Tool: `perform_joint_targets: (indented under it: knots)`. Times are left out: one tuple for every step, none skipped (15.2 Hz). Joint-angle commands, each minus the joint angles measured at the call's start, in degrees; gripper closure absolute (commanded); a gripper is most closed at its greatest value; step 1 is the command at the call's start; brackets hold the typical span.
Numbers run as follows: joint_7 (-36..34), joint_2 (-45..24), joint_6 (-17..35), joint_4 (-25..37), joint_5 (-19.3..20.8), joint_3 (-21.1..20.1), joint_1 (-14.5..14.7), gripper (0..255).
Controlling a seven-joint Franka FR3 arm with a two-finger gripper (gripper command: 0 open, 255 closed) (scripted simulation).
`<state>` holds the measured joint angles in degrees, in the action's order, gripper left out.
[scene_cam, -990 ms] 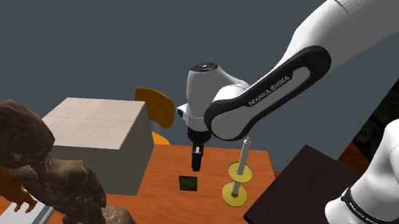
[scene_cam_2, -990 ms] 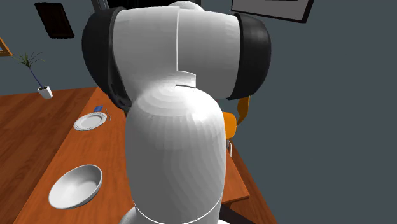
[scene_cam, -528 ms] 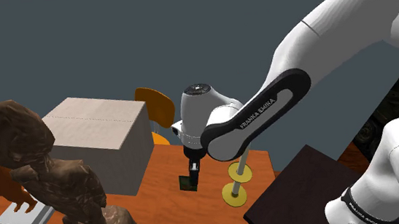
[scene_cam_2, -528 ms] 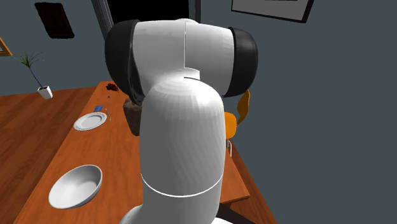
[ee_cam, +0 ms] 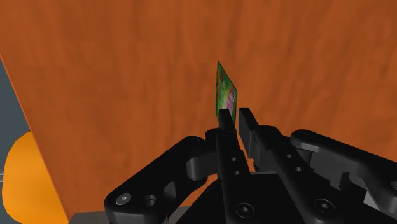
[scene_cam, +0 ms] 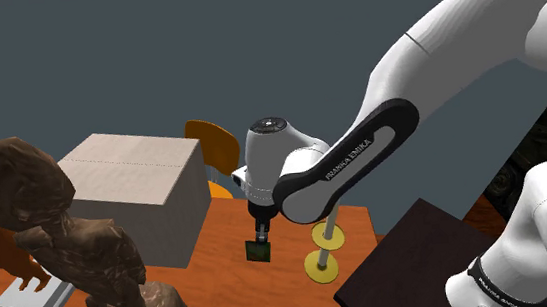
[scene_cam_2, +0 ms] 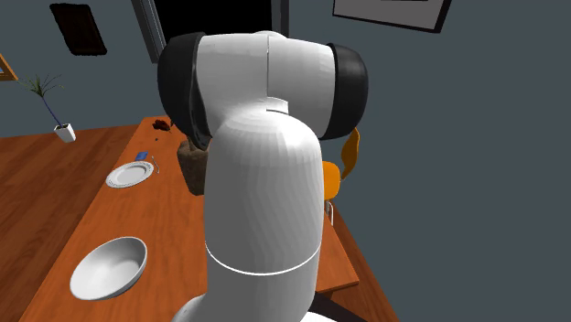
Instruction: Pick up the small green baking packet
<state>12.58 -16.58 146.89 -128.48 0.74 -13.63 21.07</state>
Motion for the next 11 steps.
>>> perform_joint_targets:
  knots:
    - [0.0, -0.7, -0.1, -0.6, -0.1, -0.1, 0.1, 255]
    - [0.1, -0.9, -0.1, -0.5, -0.1, -0.1, 0.1, 255]
    - [0.2, -0.5, -0.4, -0.6, -0.2, -0.1, 0.0, 255]
    - [0.4, -0.5, -0.6, -0.3, -0.2, -0.1, -0.2, 255]
    - [0.6, -0.7, -0.4, -0.4, -0.2, 0.0, -0.3, 255]
    - [0.5, -0.8, 0.4, -1.0, -0.1, 0.0, -0.2, 255]
    - [0.6, -0.2, -0.3, -1.0, -0.3, -0.1, -0.3, 255]
    - [0.7, 0.5, -1.0, -1.0, -0.5, -0.2, -0.4, 255]
    - [0.8, 1.1, -1.6, -0.9, -0.8, -0.3, -0.5, 255]
    - [0.9, 1.8, -2.3, -0.9, -1.0, -0.4, -0.6, 255]
    - [1.0, 2.4, -3.0, -0.8, -1.2, -0.5, -0.6, 255]
